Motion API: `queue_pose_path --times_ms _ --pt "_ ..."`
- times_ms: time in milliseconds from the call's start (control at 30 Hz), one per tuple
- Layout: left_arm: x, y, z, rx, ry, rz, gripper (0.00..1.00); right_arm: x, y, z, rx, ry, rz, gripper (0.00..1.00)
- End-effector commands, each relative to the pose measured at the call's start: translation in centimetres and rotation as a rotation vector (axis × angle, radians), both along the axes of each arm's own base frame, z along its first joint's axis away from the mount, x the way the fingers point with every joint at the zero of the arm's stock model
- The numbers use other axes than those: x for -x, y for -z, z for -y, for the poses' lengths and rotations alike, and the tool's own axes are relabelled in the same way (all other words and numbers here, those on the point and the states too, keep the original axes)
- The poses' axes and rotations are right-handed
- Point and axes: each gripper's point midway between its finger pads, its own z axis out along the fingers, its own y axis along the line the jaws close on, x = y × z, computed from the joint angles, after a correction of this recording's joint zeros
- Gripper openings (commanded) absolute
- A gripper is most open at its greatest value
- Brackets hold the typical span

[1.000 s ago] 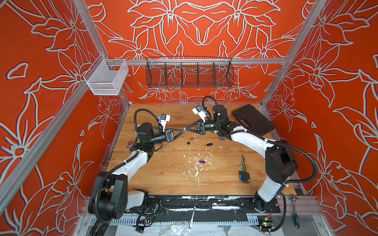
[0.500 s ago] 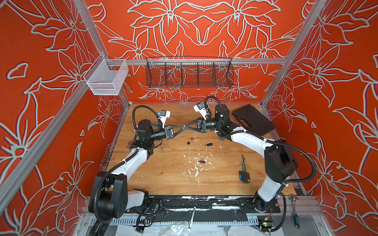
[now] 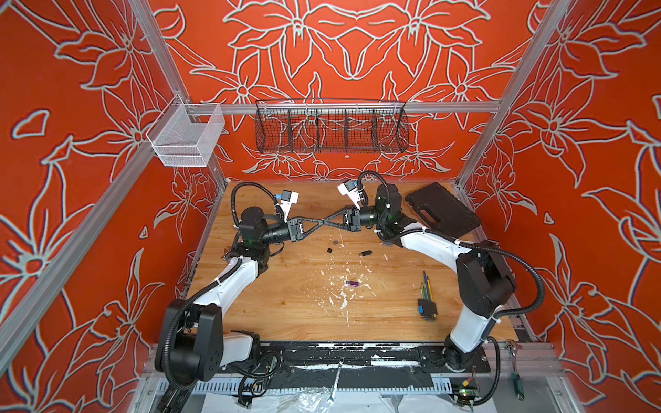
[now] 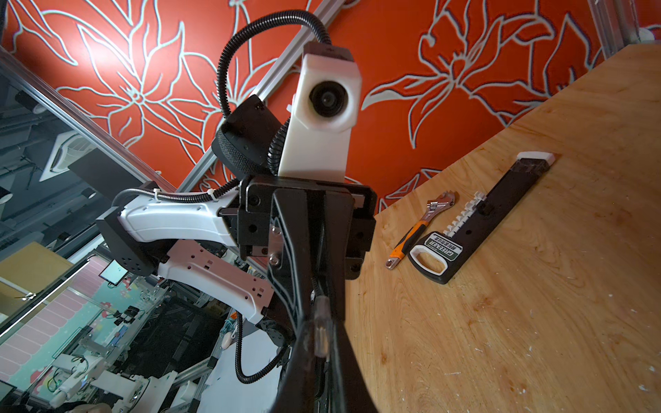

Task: Close the usb drive cover
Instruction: Pick up the cover from the center of the board.

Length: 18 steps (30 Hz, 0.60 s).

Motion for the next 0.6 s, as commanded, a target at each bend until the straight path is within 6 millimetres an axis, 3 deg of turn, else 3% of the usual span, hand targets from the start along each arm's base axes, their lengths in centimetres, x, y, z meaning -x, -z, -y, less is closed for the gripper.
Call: queue_pose_path --times_ms 0,233,367,567 --pt "0.3 -1.1 0.5 0.006 0.037 0.044 0.09 0.2 0.5 -0.1 -0.008 -0.023 -0.018 0.06" --pt "0.1 -1.4 0.5 0.005 0.033 0.057 0.03 0.5 0.9 -0.2 -0.001 -0.033 -0.021 0.09" --pt "0.3 -1.0 0.5 -0.015 0.033 0.055 0.0 0.2 1.4 0.1 0.02 0.003 0.006 0.3" --pt "1.2 1.3 0.3 -0.139 0.04 0.026 0.0 -1.3 2.1 2.8 0.133 0.127 0.114 0.45"
